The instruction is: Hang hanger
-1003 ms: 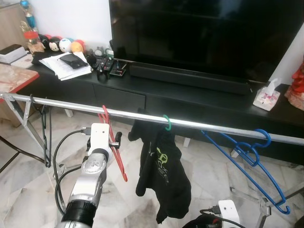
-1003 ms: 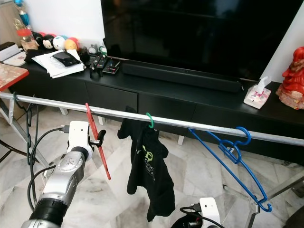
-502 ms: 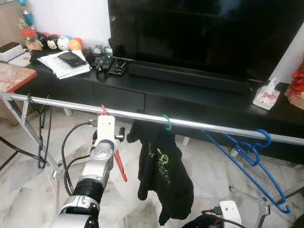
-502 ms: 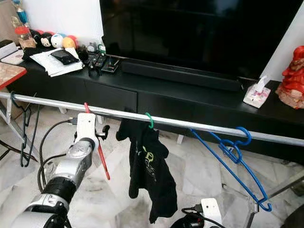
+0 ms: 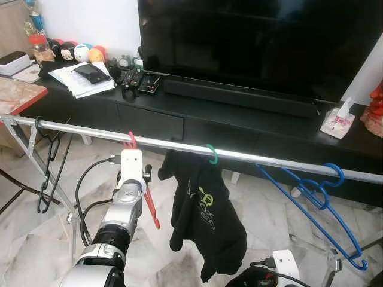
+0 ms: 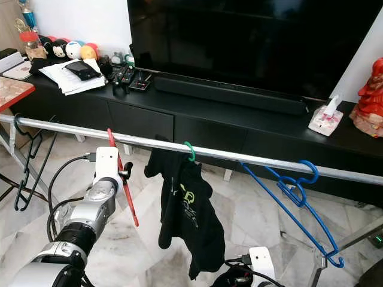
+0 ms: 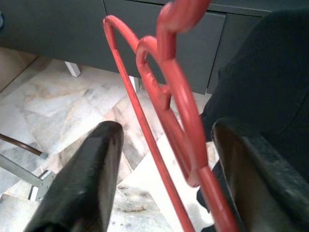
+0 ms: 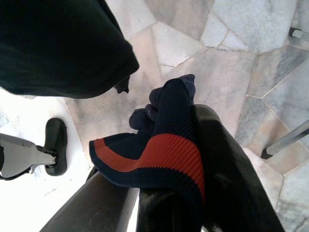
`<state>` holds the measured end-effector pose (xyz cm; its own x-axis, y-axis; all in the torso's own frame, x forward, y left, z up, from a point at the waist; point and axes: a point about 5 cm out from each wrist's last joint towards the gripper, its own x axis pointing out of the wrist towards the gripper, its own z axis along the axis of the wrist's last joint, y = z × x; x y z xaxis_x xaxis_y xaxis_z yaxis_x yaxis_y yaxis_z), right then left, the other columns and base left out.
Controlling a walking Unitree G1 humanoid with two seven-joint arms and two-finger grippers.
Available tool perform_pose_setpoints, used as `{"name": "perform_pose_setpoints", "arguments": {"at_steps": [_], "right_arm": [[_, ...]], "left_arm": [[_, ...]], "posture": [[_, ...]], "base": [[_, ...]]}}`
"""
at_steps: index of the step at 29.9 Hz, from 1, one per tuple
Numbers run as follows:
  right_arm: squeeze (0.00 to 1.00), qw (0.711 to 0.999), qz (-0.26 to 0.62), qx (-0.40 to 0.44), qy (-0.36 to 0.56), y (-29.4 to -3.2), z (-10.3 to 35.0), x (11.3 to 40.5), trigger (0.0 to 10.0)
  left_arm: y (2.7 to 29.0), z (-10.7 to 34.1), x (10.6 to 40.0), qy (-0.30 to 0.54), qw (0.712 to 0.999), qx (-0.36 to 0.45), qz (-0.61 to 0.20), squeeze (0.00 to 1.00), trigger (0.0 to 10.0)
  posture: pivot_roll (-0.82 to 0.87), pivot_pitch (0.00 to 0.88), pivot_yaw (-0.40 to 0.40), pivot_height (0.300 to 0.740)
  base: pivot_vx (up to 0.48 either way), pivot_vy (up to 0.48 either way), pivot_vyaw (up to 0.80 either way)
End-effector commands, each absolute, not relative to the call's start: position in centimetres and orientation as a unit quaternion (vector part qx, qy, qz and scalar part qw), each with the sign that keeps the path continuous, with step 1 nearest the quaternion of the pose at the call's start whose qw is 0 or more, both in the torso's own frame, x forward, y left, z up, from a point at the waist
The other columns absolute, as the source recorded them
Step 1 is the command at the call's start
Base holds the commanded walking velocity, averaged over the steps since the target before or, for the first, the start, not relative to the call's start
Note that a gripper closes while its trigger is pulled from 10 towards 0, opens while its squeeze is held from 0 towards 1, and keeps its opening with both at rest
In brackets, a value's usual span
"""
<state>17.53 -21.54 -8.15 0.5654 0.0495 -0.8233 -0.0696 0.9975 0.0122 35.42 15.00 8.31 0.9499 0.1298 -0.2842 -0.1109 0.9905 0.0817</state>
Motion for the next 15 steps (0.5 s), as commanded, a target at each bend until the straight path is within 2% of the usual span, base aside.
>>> {"name": "perform_pose_setpoints", "arguments": {"at_steps": [1, 15], "right_arm": [[0.00, 0.893, 0.034, -0.012, 0.449, -21.55, -7.70, 18.41, 10.0], [0.00, 0.893, 0.037, -0.013, 0.449, -21.92, -7.61, 18.38, 10.0]], "left_arm": [[14.86, 8.71, 35.70, 0.139, 0.988, 0.033, 0.063, 0.00, 0.0], [14.79, 8.64, 35.62, 0.134, 0.988, 0.046, 0.063, 0.00, 0.0]], "posture": [[0.01, 0.000, -0.084, 0.740], [0.01, 0.000, -0.086, 0.740]], "base": [[0.000, 0.000, 0.00], [0.000, 0.000, 0.00]]}}
